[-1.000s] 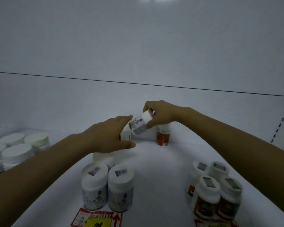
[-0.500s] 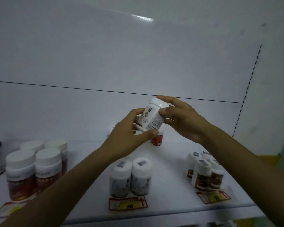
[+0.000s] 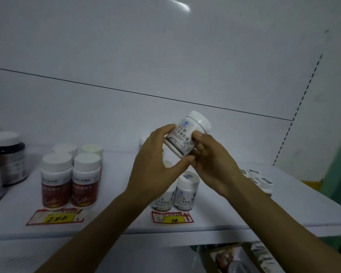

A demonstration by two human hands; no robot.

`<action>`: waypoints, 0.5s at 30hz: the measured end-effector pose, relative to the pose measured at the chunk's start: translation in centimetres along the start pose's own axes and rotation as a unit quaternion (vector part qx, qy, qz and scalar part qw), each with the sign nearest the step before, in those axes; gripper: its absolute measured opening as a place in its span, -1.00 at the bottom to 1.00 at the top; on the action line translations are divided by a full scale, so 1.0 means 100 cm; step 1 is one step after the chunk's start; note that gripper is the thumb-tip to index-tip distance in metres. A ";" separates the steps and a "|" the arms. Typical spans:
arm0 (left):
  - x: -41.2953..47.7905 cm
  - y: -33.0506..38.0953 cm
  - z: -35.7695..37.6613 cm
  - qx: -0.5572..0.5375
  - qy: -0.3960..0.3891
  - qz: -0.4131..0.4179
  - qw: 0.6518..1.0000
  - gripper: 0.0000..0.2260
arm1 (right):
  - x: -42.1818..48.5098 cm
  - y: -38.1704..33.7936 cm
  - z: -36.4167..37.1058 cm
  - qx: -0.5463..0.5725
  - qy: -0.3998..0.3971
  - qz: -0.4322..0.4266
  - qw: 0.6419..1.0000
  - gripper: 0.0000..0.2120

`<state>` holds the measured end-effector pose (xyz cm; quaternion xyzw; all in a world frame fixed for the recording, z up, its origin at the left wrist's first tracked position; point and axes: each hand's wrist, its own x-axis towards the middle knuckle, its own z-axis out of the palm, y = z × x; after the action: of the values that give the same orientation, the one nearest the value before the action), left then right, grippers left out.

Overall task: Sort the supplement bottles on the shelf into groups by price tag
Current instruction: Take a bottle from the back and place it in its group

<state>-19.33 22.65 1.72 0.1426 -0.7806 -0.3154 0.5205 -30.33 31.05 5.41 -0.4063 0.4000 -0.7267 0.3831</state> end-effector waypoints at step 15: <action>-0.011 -0.041 0.003 0.005 -0.035 -0.132 0.991 -0.34 | 0.035 0.017 -0.059 -0.030 0.123 0.022 0.992 -0.80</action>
<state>-19.61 20.26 -1.75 0.2361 -0.7740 -0.3821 0.4462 -36.56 28.92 2.80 -0.3164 0.4744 -0.7501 0.3349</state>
